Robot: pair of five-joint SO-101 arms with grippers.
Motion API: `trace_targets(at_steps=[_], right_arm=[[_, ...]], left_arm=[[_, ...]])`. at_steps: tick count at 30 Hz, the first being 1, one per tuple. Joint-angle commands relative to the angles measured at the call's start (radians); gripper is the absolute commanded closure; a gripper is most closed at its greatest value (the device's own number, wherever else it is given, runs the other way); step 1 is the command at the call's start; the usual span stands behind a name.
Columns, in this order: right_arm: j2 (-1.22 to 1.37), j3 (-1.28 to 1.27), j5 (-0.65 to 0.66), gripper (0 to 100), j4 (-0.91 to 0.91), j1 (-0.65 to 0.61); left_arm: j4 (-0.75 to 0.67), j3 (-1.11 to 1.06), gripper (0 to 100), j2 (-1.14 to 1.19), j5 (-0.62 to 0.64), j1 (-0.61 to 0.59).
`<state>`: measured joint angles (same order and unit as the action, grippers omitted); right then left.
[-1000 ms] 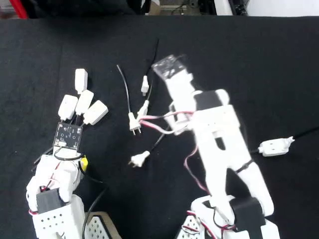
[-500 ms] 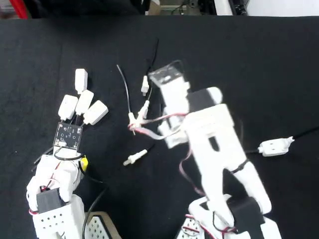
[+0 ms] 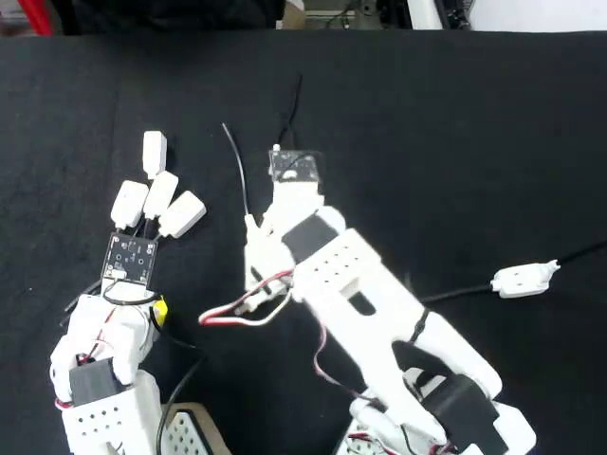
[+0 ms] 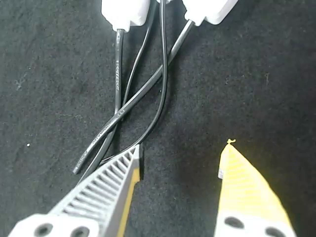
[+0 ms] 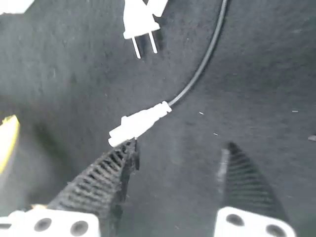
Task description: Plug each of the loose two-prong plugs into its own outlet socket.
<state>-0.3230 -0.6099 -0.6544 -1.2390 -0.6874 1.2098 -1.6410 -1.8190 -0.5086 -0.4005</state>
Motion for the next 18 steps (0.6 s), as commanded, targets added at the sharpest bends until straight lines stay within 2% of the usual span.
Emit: trace_targets(at_steps=[1,7,13,18], right_arm=[[0.002,-0.018,-0.071,72.1,0.084,-0.046],[0.013,-0.061,-0.166,75.4,0.192,-0.054],[0.177,-0.084,-0.292,75.8,0.301,-0.052],[0.254,-0.084,-0.319,76.0,0.359,-0.054]], left_arm=[[0.002,0.007,74,-0.003,-0.006,-0.013],[0.0,0.007,74,-0.003,-0.006,-0.013],[0.0,0.007,74,-0.003,-0.006,-0.013],[0.0,0.005,74,-0.003,-0.008,-0.013]])
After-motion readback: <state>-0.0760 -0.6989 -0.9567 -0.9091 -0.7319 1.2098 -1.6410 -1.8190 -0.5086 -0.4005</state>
